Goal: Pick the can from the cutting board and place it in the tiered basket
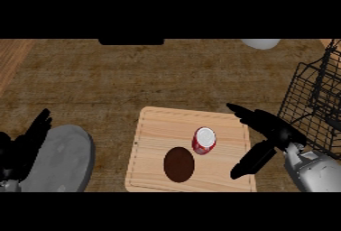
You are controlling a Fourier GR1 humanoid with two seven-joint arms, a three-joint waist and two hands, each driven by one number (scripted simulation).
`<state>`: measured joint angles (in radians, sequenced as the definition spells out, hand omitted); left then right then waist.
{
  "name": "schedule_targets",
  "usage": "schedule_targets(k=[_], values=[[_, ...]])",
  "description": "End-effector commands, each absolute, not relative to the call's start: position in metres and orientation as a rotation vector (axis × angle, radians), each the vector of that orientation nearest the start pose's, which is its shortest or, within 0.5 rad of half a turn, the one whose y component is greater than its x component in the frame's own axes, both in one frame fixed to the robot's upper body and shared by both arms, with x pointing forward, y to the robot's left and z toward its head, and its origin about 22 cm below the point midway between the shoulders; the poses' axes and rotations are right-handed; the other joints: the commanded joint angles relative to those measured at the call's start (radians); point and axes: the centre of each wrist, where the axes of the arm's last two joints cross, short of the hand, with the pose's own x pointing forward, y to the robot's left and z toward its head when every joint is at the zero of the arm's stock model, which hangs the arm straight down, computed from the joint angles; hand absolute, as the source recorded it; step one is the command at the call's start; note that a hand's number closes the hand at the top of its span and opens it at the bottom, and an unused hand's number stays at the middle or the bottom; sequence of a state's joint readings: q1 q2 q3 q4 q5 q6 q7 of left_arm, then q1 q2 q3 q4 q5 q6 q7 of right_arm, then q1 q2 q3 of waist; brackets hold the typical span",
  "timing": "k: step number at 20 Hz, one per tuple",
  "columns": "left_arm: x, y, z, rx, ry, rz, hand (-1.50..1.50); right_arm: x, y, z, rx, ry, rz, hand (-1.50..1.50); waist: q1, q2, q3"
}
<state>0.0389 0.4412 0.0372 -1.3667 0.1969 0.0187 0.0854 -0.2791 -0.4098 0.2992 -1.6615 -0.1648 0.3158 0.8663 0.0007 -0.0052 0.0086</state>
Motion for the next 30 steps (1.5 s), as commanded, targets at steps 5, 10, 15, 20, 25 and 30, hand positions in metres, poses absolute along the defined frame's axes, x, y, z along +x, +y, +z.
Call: schedule_targets(k=[5,10,15,20,25,30], values=[[0.212,0.364,-0.013,0.286,-1.192,-0.050,0.00,0.265,-0.217,0.081,-0.026,-0.913,0.790,-1.50,0.000,0.004,-0.009],[0.232,0.352,0.000,0.286,-1.199,-0.080,0.00,0.275,-0.189,0.052,-0.035,-0.916,0.802,-1.50,0.003,0.005,-0.008],[0.212,0.381,-0.022,0.276,-1.211,-0.057,0.00,0.288,-0.183,0.062,-0.020,-0.943,0.784,-1.50,0.003,0.005,-0.009],[0.218,0.345,-0.038,0.279,-1.198,-0.075,0.00,0.298,-0.195,0.056,-0.013,-0.922,0.791,-1.50,0.000,0.006,-0.009],[0.208,0.350,-0.006,0.258,-1.191,-0.066,0.00,0.286,-0.164,0.015,-0.001,-0.908,0.773,-1.50,0.007,0.005,-0.008],[0.233,0.359,-0.028,0.276,-1.199,-0.059,0.00,0.308,-0.141,0.028,0.012,-0.911,0.783,-1.50,0.001,0.006,-0.009]])
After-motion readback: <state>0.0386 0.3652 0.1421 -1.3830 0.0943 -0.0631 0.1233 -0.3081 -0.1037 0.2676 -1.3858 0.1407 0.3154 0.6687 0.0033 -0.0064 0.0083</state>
